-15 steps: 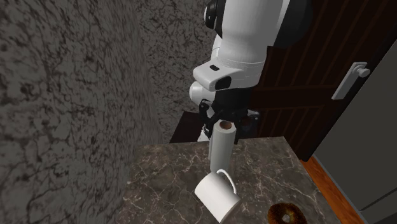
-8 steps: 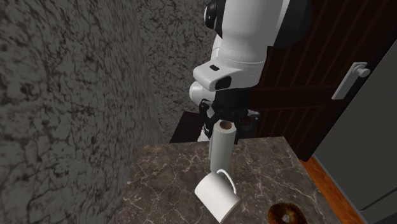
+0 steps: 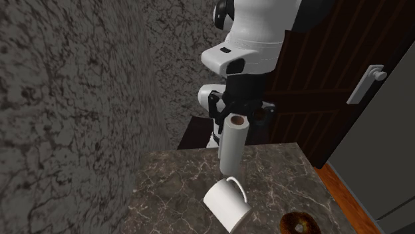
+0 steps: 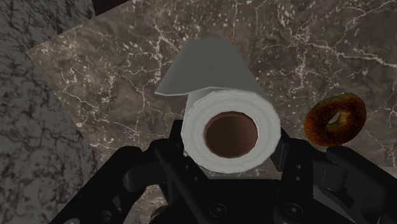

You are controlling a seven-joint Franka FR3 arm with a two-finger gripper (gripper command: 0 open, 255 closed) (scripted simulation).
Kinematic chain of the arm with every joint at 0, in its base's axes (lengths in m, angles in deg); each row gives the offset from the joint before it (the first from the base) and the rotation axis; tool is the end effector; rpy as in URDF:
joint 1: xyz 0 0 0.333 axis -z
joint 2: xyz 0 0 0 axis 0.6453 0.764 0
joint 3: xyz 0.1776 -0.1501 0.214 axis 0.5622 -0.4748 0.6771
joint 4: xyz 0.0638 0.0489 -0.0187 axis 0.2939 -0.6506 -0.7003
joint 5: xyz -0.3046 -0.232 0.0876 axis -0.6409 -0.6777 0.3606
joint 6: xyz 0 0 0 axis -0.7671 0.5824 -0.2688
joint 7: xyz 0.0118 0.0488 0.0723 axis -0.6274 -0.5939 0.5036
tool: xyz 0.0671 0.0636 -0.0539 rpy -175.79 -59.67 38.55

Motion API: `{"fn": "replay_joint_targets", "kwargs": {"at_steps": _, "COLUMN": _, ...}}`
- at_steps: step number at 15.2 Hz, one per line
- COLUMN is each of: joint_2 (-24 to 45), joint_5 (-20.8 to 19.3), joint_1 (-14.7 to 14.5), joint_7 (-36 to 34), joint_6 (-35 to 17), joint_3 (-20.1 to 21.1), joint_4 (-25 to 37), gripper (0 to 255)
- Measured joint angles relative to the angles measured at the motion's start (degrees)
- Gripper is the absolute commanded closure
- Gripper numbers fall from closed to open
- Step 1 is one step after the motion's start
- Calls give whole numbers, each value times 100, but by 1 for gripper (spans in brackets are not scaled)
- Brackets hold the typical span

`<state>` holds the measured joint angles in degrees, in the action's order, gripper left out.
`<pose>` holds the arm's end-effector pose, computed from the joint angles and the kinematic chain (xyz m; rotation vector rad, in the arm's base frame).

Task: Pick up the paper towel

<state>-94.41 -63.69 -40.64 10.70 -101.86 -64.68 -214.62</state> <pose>0.2985 0.0563 0.5898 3.0804 -0.1149 0.0833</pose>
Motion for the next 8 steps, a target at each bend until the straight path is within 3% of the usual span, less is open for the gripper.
{"fn": "replay_joint_targets", "kwargs": {"at_steps": 8, "joint_2": 155, "joint_5": -32, "joint_1": 24, "joint_7": 15, "joint_6": 544, "joint_3": -27, "joint_4": 701, "gripper": 255}}
